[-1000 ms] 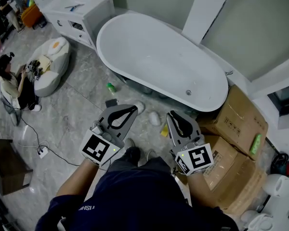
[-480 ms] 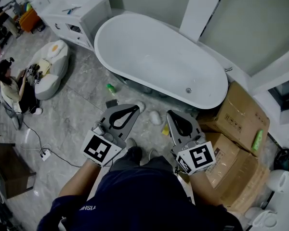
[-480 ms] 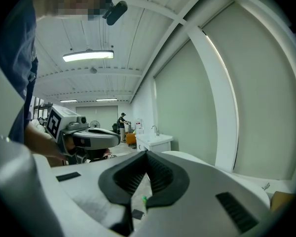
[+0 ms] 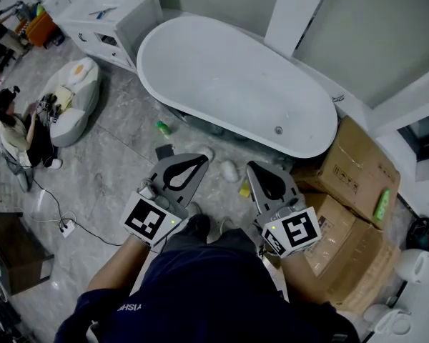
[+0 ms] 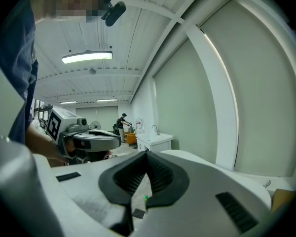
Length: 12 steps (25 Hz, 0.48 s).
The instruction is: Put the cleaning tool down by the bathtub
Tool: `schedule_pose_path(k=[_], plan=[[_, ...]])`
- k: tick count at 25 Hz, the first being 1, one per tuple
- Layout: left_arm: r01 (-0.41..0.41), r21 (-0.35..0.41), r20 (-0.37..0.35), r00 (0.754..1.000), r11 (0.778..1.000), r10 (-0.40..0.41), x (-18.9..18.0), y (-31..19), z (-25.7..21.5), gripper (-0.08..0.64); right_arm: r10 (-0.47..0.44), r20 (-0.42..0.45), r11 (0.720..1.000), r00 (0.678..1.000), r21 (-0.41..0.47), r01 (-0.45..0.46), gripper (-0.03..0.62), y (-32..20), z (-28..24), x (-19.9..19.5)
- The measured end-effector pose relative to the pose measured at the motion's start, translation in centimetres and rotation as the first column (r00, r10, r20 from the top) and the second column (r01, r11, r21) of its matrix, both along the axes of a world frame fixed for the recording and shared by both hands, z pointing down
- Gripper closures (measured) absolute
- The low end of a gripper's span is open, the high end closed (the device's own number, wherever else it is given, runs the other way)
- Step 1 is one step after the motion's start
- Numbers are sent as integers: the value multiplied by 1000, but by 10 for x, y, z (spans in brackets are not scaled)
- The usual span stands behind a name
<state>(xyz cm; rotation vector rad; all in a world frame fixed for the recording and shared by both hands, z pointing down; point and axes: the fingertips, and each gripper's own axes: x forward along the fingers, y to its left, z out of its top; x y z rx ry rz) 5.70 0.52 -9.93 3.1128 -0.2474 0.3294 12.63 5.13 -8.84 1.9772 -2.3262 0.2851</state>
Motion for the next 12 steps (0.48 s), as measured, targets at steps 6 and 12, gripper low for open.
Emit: schedule_pose_path(k=[6, 12], plan=[[8, -6, 1, 1000, 1000, -8, 3, -1, 5, 528, -2, 10, 1000, 1000, -16, 2, 588, -1, 8, 4], [11, -15, 5, 1000, 1000, -11, 8, -2, 5, 528, -10, 12, 1000, 1000, -18, 10, 588, -4, 6, 8]])
